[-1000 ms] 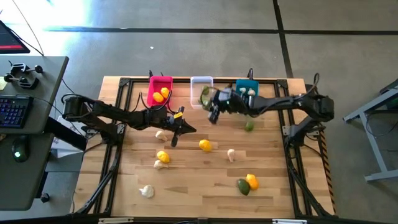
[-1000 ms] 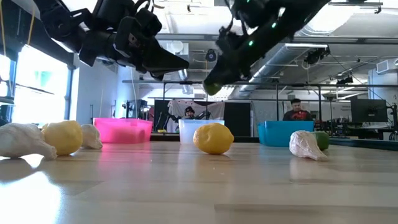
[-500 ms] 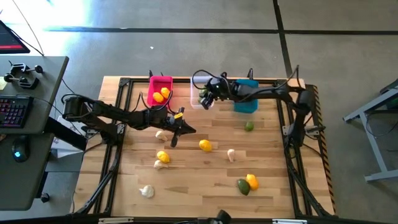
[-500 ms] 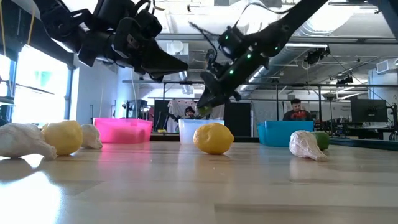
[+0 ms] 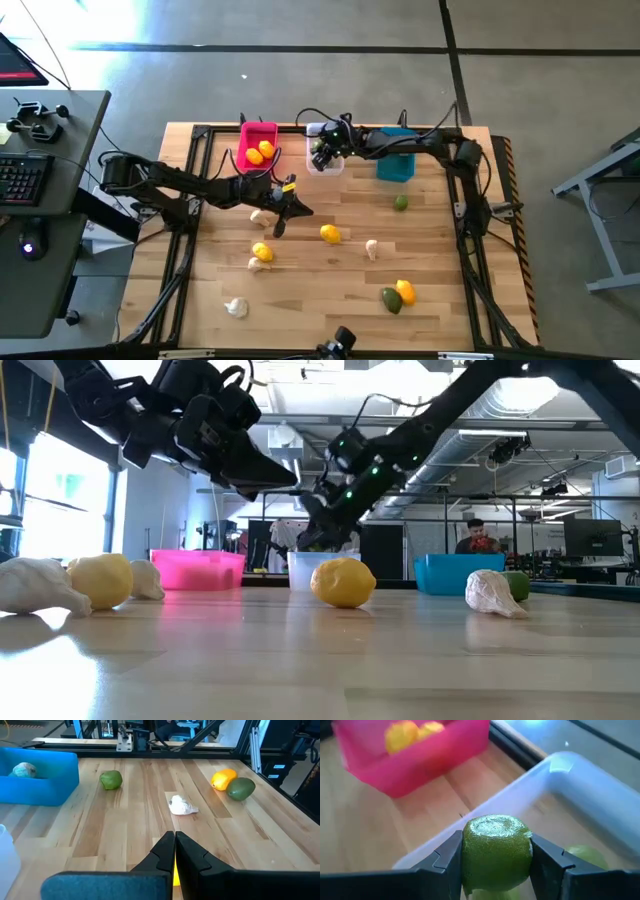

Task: Sort produce into baskets
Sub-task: Put the lime into the transparent bin, then put the white garlic into the blue bin

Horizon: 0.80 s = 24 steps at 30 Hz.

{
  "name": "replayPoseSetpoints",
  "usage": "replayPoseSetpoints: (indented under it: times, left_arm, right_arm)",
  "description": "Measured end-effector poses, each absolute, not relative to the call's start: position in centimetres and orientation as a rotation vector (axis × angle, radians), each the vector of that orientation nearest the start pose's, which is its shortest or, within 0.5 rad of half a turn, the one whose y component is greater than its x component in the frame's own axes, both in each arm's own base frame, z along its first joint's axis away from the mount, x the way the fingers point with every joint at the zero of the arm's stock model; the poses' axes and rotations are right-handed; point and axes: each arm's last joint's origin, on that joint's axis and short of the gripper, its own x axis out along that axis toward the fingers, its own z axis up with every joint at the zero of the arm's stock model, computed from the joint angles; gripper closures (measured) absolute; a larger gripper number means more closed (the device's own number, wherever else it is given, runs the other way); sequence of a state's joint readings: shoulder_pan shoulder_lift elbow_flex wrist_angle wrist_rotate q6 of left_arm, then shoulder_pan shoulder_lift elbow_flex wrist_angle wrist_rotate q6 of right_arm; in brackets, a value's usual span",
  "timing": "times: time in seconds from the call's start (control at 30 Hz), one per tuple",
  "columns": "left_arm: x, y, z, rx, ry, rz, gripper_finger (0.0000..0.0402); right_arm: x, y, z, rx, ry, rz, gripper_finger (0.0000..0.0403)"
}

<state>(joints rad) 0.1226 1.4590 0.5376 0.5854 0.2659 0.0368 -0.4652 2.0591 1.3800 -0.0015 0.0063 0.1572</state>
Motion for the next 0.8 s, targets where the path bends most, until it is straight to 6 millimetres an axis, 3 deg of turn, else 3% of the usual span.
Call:
replayPoseSetpoints:
  times: [0.2,0.53,0.67,0.8]
  left_arm:
    - [27.56,2.39,17.47,-0.029,0.337,-0.157,0.0402]
    - [27.55,2.38,17.45,-0.016,0.337,-0.159,0.0401]
    - [27.54,2.41,17.44,-0.032,0.34,-0.156,0.0401]
    - [27.45,2.4,17.56,-0.031,0.342,-0.156,0.0402]
  right_arm:
    - [40.73,-20.65,16.61,0.312,0.667,-0.582,0.0233]
    - [40.56,-20.63,16.33,0.331,0.69,-0.617,0.015]
    - [40.55,-20.67,16.34,0.33,0.687,-0.63,0.0149]
    - [40.49,-20.57,16.76,0.291,0.688,-0.656,0.0177]
